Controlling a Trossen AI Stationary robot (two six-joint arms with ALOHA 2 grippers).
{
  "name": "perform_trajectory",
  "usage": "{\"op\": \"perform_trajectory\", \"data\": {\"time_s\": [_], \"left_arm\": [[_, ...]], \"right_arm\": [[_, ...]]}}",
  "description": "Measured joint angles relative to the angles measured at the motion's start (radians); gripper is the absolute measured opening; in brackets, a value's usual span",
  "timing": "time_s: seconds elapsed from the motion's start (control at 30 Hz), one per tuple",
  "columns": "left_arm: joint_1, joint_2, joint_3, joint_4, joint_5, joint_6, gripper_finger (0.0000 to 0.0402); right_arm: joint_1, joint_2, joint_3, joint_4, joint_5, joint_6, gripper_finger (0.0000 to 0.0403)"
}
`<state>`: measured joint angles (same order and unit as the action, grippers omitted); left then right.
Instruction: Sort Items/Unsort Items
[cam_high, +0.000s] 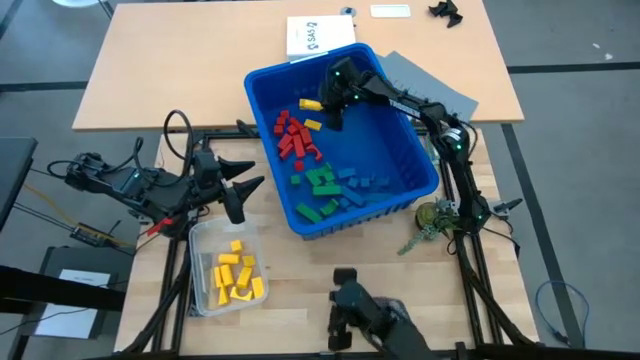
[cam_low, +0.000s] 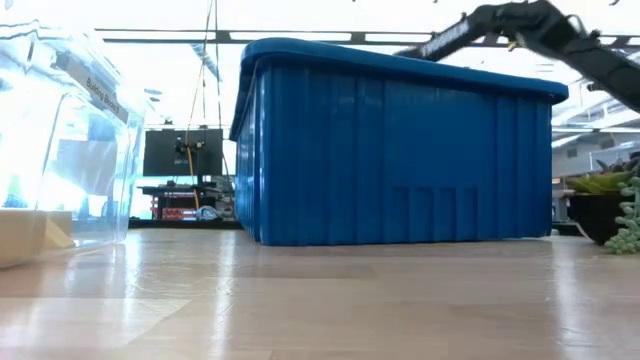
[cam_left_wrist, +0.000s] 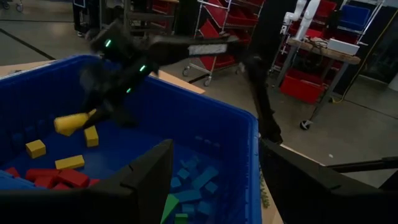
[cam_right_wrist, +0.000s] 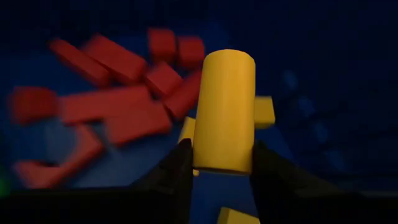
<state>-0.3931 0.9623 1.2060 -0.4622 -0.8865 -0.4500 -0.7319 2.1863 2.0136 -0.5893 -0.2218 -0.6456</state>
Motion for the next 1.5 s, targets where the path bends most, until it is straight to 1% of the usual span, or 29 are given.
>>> {"op": "perform_trajectory", "data": {"time_s": [0.2,0.37,0.47,0.73,0.97,1.07,1.1,1.13,1.17,1.23,1.27,1.33,1.37,1.47,1.5], "left_arm": [[0.0,0.0,0.0,0.0,0.0,0.0,0.0248],[0.0,0.0,0.0,0.0,0.0,0.0,0.0248],[0.0,0.0,0.0,0.0,0.0,0.0,0.0248],[0.0,0.0,0.0,0.0,0.0,0.0,0.0248],[0.0,0.0,0.0,0.0,0.0,0.0,0.0248],[0.0,0.0,0.0,0.0,0.0,0.0,0.0248],[0.0,0.0,0.0,-0.001,0.0,0.0,0.0248],[0.0,0.0,0.0,0.0,0.0,0.0,0.0248],[0.0,0.0,0.0,0.0,0.0,0.0,0.0248],[0.0,0.0,0.0,0.0,0.0,0.0,0.0248],[0.0,0.0,0.001,0.002,0.0,0.0,0.0248],[0.0,0.0,0.001,0.001,0.0,0.0,0.0248],[0.0,0.0,0.001,0.002,0.0,0.0,0.0248],[0.0,0.0,0.001,0.002,0.0,0.0,0.0248],[0.0,0.0,0.001,-0.002,0.0,0.0,0.0248]], "right_arm": [[0.111,-0.142,0.0,-0.13,-0.007,0.021,0.0121],[0.229,-0.22,0.0,-0.17,-0.018,0.06,0.0121],[0.308,-0.232,0.0,-0.187,-0.016,0.064,0.0121],[0.53,-0.236,0.0,-0.177,-0.013,0.141,0.0121],[0.704,-0.224,0.0,-0.048,-0.009,0.284,0.0121],[0.759,-0.191,0.0,0.059,-0.005,0.352,0.0121],[0.777,-0.177,-0.003,0.067,-0.004,0.375,0.0121],[0.793,-0.154,-0.002,0.12,-0.008,0.395,0.0121],[0.807,-0.14,0.0,0.179,-0.006,0.412,0.0121],[0.835,-0.108,-0.003,0.213,-0.012,0.433,0.0121],[0.846,-0.093,-0.001,0.278,-0.006,0.44,0.0121],[0.863,-0.06,-0.002,0.31,-0.004,0.445,0.0121],[0.869,-0.046,-0.002,0.348,0.012,0.451,0.0121],[0.88,-0.007,-0.002,0.393,0.042,0.454,0.0121],[0.882,-0.002,-0.003,0.383,0.054,0.452,0.0121]]}}
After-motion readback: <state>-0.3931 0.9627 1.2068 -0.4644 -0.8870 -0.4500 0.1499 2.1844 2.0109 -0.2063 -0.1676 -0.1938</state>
